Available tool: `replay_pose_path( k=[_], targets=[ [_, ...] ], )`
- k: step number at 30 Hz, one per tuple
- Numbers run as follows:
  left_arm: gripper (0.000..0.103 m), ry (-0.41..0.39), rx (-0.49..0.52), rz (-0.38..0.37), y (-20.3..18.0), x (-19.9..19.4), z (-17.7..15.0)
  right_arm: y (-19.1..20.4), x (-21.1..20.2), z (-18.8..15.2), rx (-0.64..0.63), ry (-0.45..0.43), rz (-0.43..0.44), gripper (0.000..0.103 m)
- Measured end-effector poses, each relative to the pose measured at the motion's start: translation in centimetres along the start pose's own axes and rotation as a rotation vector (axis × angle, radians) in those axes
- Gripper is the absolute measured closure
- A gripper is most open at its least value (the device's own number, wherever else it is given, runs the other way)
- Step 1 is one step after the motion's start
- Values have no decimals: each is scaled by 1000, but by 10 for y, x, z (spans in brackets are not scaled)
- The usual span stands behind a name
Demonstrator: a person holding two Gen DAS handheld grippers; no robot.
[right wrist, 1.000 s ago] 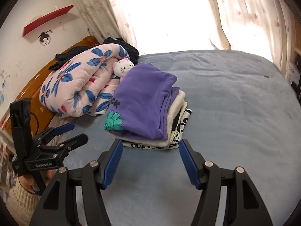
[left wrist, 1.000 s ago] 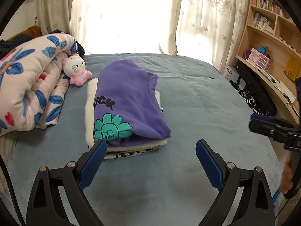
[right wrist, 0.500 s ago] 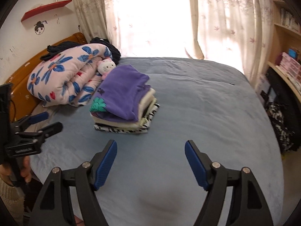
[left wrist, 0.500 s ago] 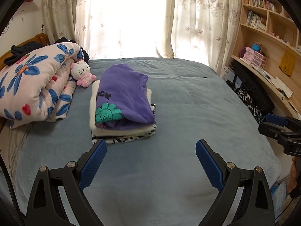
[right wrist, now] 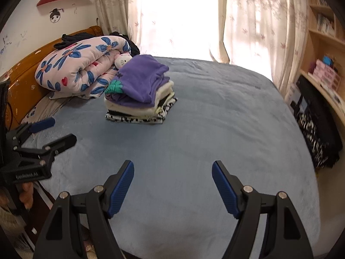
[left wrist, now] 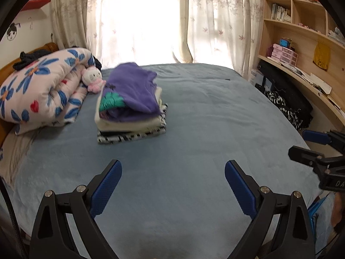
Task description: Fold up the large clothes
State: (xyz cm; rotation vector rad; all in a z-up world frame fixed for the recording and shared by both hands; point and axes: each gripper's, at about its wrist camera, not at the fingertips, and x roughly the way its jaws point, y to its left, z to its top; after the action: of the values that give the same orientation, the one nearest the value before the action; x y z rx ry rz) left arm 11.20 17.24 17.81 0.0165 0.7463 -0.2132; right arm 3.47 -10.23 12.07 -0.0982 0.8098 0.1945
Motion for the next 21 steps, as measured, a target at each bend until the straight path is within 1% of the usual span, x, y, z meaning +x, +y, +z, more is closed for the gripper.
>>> replay_pose_path(
  k=[2,4,8,10,11,15,21],
  targets=[
    [7,13,-5,4,-9,6,-15,-2,4,-18,21,-7,-22,28],
    [7,26,-10,24,-17,12,-29,-2,10,-37,48,-14,-39,28],
    [7,49,-40,45,-30,24,-56,-5,24,-69,125,-2,-31,28],
    [7,50,-47,64,-34,29,-66,-4,29,-80,146,-6,-43,28],
    [7,50,-45,79,-37,31,-71,-4,33,-85,150,-7,-62,28],
    [7,58,-37,133,-47,39,-89,-2,41,-98,156,-5,-102,28],
    [7,115,-39,127,-53,54,-102,3,49,-104,130,2,-110,28]
  ],
)
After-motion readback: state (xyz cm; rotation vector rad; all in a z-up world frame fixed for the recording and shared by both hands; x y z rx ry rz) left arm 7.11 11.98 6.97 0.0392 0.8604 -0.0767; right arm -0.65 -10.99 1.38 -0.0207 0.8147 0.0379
